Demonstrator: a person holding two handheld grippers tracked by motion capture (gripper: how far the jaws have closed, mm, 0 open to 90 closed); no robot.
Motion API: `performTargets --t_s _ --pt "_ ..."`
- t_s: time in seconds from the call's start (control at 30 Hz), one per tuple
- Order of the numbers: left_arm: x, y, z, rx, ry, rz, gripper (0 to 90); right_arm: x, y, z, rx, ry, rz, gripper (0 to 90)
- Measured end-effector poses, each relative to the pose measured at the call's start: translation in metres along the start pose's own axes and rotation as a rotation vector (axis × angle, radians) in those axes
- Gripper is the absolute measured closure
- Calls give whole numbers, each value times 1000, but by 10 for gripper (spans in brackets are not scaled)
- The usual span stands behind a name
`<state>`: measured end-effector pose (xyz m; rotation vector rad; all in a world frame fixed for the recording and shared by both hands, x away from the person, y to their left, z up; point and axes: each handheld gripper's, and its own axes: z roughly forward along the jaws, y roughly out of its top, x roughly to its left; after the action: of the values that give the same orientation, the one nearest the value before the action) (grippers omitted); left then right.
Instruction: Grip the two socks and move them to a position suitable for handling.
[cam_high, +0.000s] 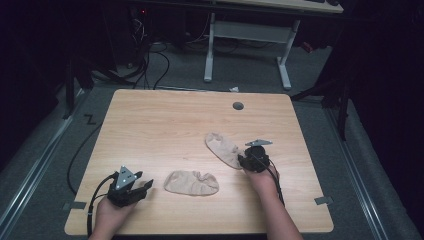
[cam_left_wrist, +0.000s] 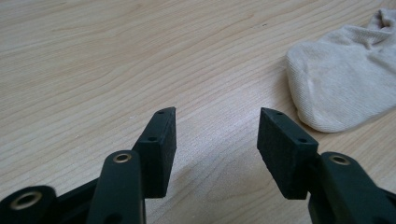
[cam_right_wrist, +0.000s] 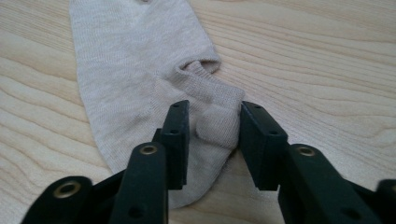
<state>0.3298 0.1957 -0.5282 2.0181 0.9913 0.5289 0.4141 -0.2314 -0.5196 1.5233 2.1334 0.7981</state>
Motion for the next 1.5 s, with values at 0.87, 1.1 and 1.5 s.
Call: performTargets --t_s 0.87,1.1,1.5 --pt "0 0 1 -3 -4 -10 433 8 10 -29 -62 23 -82 856" --pt "0 0 -1 -8 -9 -12 431 15 25 -56 -116 41 -119 857" --pt "-1 0 0 -10 -5 -8 431 24 43 -81 -174 69 -161 857"
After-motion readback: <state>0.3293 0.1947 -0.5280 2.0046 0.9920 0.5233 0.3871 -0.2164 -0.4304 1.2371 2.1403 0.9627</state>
